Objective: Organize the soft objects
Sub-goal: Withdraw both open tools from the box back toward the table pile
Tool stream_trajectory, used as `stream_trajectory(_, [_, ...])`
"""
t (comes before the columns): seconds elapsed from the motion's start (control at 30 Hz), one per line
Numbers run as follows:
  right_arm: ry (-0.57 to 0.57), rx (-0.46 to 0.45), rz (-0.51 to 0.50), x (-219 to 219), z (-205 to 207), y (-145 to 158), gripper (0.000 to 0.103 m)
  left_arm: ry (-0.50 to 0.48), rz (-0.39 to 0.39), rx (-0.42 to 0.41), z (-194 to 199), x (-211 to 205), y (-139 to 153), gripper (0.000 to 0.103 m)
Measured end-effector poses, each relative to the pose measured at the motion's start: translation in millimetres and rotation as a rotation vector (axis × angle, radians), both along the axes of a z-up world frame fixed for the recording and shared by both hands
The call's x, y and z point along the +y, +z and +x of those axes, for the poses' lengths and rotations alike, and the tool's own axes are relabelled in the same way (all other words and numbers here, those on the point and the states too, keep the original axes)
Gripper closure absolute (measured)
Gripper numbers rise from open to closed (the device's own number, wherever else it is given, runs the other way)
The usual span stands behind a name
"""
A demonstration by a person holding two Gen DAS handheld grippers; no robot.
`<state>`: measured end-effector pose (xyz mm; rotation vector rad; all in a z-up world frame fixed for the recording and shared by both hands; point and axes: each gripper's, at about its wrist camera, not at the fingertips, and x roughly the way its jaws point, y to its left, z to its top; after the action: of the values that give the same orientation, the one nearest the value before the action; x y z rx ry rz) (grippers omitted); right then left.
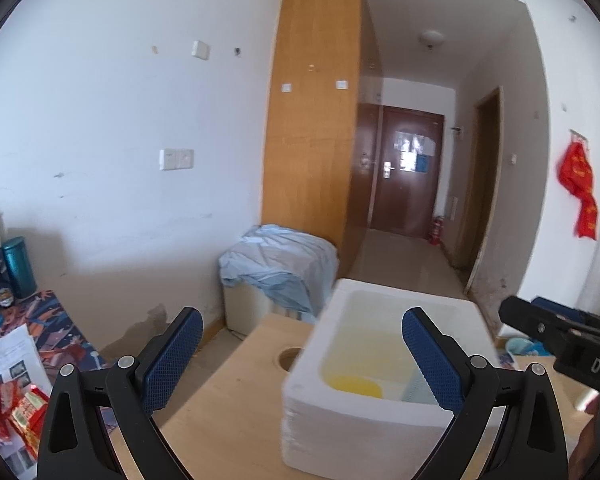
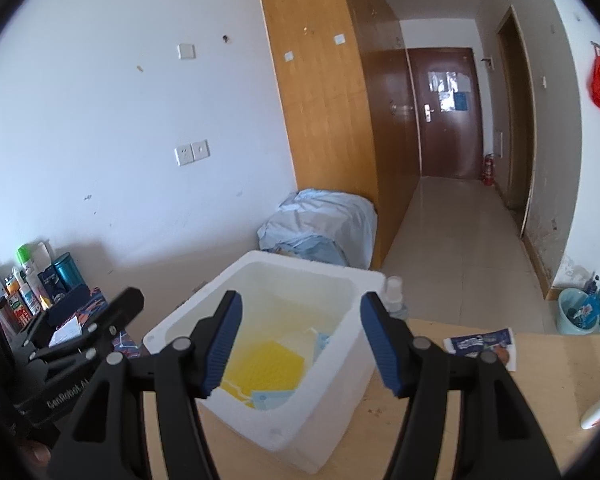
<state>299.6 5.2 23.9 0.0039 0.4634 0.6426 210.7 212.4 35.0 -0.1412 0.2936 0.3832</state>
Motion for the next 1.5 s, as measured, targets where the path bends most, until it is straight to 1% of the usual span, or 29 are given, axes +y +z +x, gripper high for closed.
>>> stream_trajectory(0.27, [-0.086, -0.017, 0.003, -30.5, -5.9, 3.5, 0.037, -0.093, 0.01, 0.014, -1.3, -34.0, -2.9, 0.003])
stream_trajectory(0.37, [-0.123, -0.032, -0.007, -43.2, -11.5, 4.9, 0.037, -0.167, -0.006, 0.014, -3.6, -48.6, -5.3, 0.003])
stream_trajectory(0.5, [-0.175, -0.044, -0.006, -65.1, -19.0, 6.1, 0.037, -0.247, -0.007, 0.015, -8.9, -68.8, -7.1, 0.003])
stream_trajectory(0.6, [-0.224, -0.047, -0.01, -85.5, -24.8, 6.0, 0.033, -0.271, -0.008, 0.028, -10.4, -82.3, -10.5, 0.003])
stream_trajectory(0.7, [-0.268, -0.04, 0.014, -108.3, -30.2, 1.7, 0.031, -0.328, -0.016, 0.029, -14.0, -97.5, -13.9, 0.003])
stream_trajectory(0.83, [-0.303, -0.031, 0.014, -124.9, -34.3, -3.9, 0.031, -0.384, 0.026, 0.018, -19.8, -122.8, -16.7, 0.003])
stream_trajectory(0.87, [-0.313, -0.03, 0.018, -129.6, -35.6, -5.1, 0.03, -0.387, 0.032, 0.023, -21.7, -129.0, -19.4, 0.003])
stream_trajectory(0.93, [-0.333, -0.031, 0.032, -141.1, -38.4, -8.2, 0.025, -0.405, 0.039, 0.035, -21.8, -138.8, -23.5, 0.003])
stream_trajectory(1.0, [-0.346, -0.03, 0.043, -149.3, -39.4, -9.8, 0.024, -0.426, 0.047, 0.04, -22.6, -147.7, -26.9, 0.003])
stream_trajectory(1.17, [-0.358, -0.033, 0.038, -156.5, -40.8, -13.4, 0.023, -0.454, 0.068, 0.03, -27.3, -162.3, -32.0, 0.003])
stream_trajectory(1.27, [-0.361, -0.04, 0.035, -158.9, -43.8, -14.0, 0.023, -0.47, 0.049, 0.029, -28.8, -165.1, -33.9, 0.003])
stream_trajectory(1.33, [-0.36, -0.04, 0.041, -163.3, -45.7, -14.6, 0.023, -0.486, 0.046, 0.039, -28.3, -168.4, -35.9, 0.003])
stream_trajectory(1.5, [-0.358, -0.034, 0.037, -168.1, -46.5, -19.6, 0.022, -0.49, 0.059, 0.056, -26.4, -173.5, -41.4, 0.003])
